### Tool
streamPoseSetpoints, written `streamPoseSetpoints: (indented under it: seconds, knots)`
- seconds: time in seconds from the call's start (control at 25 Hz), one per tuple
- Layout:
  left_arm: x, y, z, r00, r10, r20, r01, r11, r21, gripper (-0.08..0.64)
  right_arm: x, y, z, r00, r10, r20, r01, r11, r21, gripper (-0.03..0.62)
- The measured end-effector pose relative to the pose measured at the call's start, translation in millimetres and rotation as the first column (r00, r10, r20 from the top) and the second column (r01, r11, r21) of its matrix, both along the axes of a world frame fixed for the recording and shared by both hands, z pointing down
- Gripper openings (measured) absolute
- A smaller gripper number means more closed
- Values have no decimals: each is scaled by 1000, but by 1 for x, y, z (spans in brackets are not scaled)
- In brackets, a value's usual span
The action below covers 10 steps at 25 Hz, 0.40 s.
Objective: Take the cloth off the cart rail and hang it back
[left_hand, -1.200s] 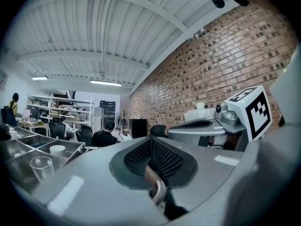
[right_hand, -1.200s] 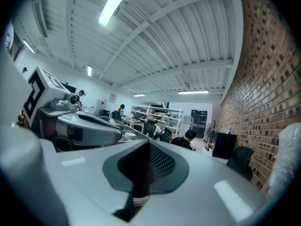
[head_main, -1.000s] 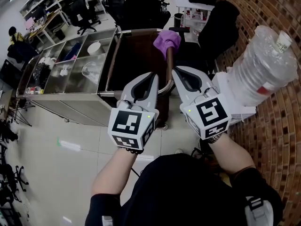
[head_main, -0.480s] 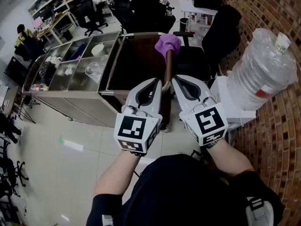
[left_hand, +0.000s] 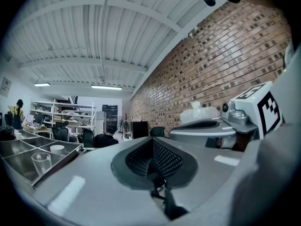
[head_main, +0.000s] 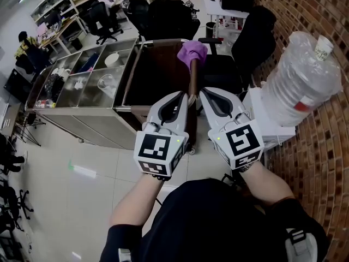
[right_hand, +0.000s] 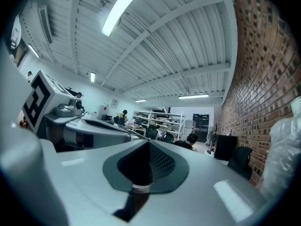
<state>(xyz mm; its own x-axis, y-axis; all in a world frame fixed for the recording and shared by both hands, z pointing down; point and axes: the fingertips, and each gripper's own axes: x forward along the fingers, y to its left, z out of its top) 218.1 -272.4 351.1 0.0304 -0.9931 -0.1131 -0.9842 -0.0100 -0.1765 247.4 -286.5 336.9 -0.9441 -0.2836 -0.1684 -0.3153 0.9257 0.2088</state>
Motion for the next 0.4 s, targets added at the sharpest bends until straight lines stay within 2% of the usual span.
streamPoseSetpoints:
  seconds: [0.4]
  knots:
    - [-1, 7, -2, 1000, -5, 0, 5, 1000, 3, -3, -2, 7, -2, 1000, -2, -4, 2, 1000, 8, 0]
